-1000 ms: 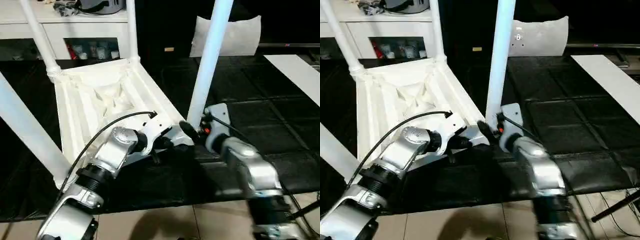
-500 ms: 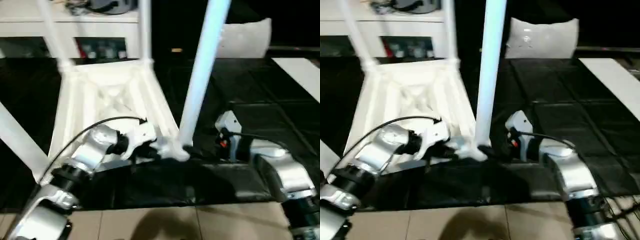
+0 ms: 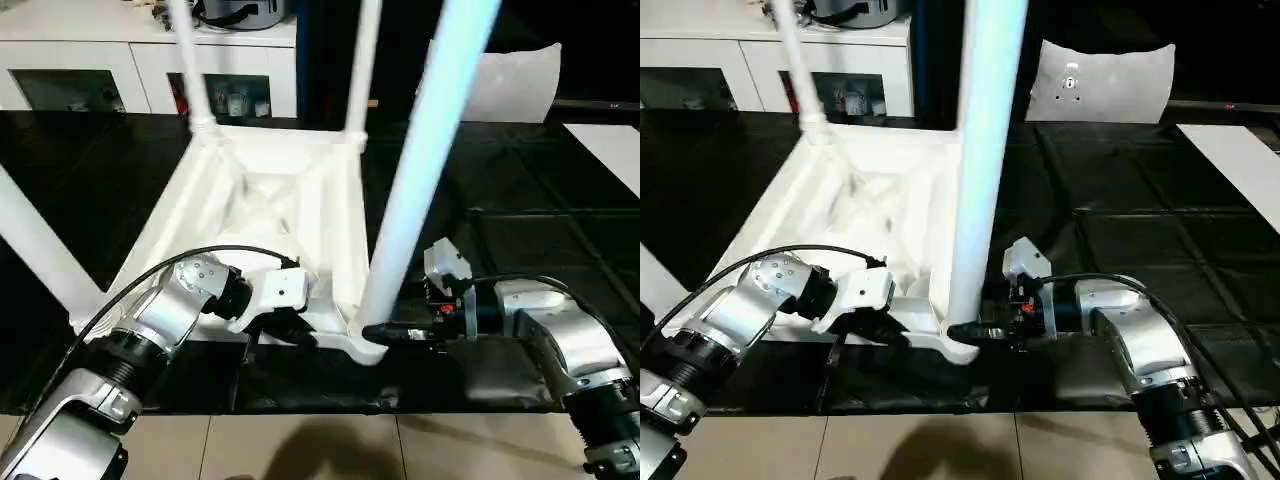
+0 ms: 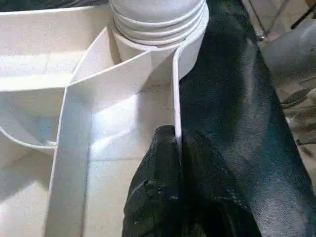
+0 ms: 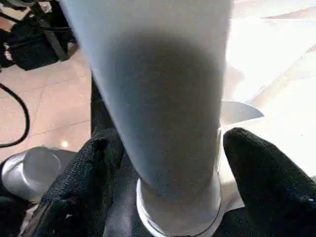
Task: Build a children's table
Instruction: Rotate leg to tighten
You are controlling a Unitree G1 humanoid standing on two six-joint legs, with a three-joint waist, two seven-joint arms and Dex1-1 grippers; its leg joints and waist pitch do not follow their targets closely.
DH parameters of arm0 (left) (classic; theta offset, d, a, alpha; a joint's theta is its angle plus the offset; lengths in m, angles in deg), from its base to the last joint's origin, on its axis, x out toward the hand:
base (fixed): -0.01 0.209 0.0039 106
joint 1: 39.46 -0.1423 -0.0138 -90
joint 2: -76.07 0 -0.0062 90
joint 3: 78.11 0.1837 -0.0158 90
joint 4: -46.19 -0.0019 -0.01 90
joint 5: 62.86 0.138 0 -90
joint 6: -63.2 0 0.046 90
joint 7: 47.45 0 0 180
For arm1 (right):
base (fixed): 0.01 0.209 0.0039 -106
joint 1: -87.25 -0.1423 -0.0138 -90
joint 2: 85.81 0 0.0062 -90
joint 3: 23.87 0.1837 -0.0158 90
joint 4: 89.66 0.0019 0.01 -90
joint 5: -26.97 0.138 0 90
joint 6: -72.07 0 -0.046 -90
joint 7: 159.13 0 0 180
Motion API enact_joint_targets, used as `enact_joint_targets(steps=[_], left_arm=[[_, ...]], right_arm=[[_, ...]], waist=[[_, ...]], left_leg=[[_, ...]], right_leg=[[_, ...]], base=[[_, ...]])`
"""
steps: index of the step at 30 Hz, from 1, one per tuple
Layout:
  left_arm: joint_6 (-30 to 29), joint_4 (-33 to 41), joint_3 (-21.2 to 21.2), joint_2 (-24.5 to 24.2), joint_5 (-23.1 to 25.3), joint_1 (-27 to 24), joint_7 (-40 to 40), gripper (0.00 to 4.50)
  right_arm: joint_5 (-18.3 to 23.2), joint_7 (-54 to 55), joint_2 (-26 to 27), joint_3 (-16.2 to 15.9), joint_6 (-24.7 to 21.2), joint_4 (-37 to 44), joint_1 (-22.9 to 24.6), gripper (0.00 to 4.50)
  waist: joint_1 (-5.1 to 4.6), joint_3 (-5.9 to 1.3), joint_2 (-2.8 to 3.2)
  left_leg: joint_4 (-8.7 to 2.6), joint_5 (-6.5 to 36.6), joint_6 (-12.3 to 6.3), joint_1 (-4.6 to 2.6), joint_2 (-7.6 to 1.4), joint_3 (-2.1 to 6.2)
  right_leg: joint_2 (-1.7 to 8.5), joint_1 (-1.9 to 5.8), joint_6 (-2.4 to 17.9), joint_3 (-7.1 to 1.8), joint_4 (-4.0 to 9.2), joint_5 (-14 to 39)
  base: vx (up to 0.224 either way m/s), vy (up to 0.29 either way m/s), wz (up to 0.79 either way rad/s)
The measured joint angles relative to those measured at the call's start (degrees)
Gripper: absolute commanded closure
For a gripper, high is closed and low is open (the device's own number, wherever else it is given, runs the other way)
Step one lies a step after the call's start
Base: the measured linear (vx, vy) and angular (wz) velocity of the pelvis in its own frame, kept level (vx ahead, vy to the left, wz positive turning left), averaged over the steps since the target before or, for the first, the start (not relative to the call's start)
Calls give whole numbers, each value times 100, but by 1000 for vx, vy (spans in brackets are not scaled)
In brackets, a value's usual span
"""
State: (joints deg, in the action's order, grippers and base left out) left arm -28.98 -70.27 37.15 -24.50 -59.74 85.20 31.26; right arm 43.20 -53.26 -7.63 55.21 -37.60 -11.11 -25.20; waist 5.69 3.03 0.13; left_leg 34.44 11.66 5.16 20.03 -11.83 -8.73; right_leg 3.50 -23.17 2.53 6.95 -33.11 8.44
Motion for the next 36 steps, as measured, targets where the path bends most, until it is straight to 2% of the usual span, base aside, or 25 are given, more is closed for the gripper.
enact_joint_targets(steps=[3,5,7,8,15,21,27,32,35,36], left_arm=[[19,0,0,-4,2,0,17,450],[39,-1,0,-10,2,0,19,450],[64,-1,9,-16,2,0,32,450],[81,-1,13,-16,2,0,45,450],[93,-1,21,-16,0,0,95,450],[82,-1,20,-6,-6,-7,96,450],[-452,58,-48,107,-63,-15,-13,450],[-1270,61,-332,362,83,0,-792,450],[-1887,-22,-500,818,220,119,-1665,450],[-2016,-38,-532,960,222,131,-1859,450]], right_arm=[[12,-76,-13,-4,0,-2,-1,134],[23,-182,-49,-20,4,-15,-2,169],[27,-207,-66,-21,16,-42,-8,174],[31,-221,-74,-22,17,-46,-13,192],[43,-265,-91,-29,4,-48,-12,241],[58,-258,-91,-25,-69,-32,-4,251],[137,113,83,91,-344,212,181,252],[-157,1472,684,370,-493,250,248,252],[-419,2890,1306,735,-794,241,193,255],[-483,3153,1399,803,-869,244,172,255]], waist=[[0,0,0],[-1,0,0],[-2,0,0],[1,0,0],[10,0,-1],[15,0,-1],[17,-1,-1],[-165,-1,-1],[-389,0,0],[-428,0,-1]], left_leg=[[-1,0,0,0,0,0],[0,0,0,0,-1,0],[0,0,-1,0,-1,0],[-1,0,-1,0,-1,0],[0,0,-1,0,0,-1],[0,0,-1,0,0,-1],[0,0,2,-8,0,-1],[5,-16,26,-38,-1,-9],[26,-20,31,-38,-1,-5],[25,-20,30,-33,-1,-4]], right_leg=[[0,0,0,0,0,0],[0,0,0,0,0,0],[0,0,-1,0,0,0],[0,0,-1,1,0,1],[0,0,-2,1,0,1],[0,0,-2,1,0,1],[-1,6,-2,1,-1,1],[-1,23,-3,2,7,1],[3,21,-4,17,22,0],[3,26,-5,22,35,0]], base=[[0,0,0],[0,0,0],[0,0,0],[0,0,0],[0,0,0],[0,0,0],[0,0,0],[0,0,0],[0,0,0],[0,0,0]])
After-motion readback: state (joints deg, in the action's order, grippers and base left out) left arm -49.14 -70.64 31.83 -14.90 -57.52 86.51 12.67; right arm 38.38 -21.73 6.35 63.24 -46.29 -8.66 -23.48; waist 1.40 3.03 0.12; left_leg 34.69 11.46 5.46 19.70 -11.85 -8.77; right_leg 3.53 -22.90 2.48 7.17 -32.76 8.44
